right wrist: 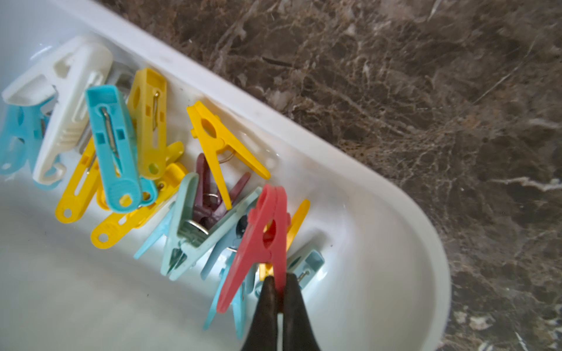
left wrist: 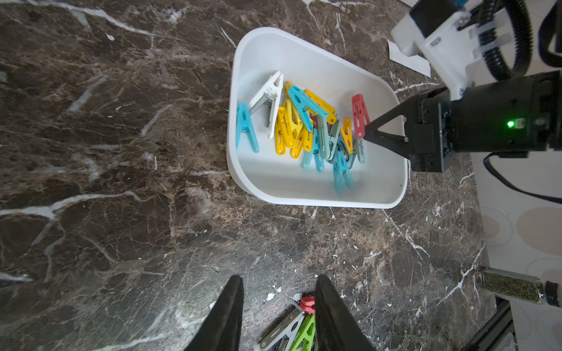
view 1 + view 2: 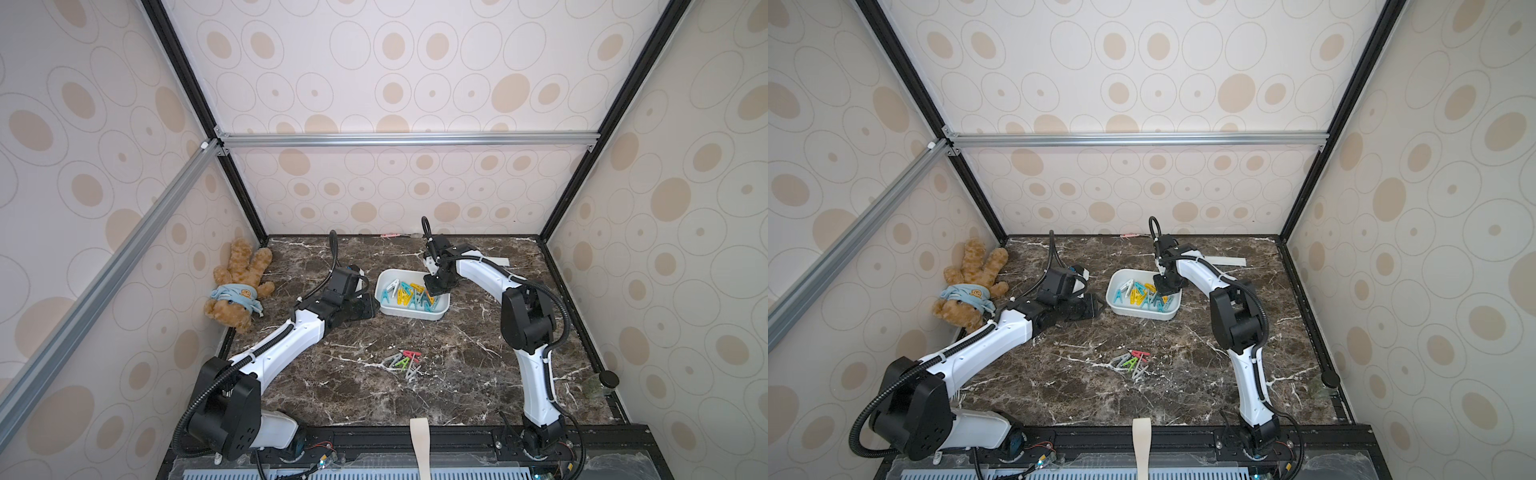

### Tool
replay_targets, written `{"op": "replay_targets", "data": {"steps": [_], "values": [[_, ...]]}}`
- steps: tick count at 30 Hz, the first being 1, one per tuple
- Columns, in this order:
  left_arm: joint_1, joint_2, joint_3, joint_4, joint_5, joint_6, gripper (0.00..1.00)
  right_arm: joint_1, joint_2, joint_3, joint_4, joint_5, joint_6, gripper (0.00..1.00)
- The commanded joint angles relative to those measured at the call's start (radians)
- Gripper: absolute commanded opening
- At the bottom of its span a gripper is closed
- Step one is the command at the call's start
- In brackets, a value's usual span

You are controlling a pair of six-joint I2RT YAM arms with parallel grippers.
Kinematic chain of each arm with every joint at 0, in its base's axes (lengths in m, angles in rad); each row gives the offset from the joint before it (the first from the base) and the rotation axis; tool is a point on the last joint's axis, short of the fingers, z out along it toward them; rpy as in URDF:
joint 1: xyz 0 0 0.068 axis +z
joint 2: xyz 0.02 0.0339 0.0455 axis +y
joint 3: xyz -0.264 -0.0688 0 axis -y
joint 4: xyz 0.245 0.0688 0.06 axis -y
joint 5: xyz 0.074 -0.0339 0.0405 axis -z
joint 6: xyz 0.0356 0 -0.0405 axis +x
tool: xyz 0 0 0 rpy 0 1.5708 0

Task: Put the clothespins into the storage box
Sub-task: Place the clothespin in the storage box.

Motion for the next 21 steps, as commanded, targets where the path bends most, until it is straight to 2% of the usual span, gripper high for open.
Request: {"op": "replay_targets", "data": {"steps": [1,6,10,17,21], "values": [[0.007,0.005,0.004,-0.005,0.011,-0.021,0.40,-0.007,0.037,0.046,-0.029,-0.019,-0.006,0.00],[0.006,-0.001,0.012,-0.026,0.013,-0.019,0.40,-0.008,0.057,0.063,-0.028,-0.029,-0.008,0.02],[0.007,-0.008,0.005,-0.035,0.024,-0.024,0.40,-0.008,0.053,0.070,-0.033,-0.030,-0.006,0.12],[0.000,-0.020,-0.009,-0.053,0.053,-0.016,0.47,-0.008,-0.028,0.041,-0.036,-0.046,-0.003,0.18],[-0.009,-0.011,0.006,-0.099,0.047,0.017,0.47,-0.009,-0.086,0.027,-0.055,-0.063,-0.006,0.18]]}}
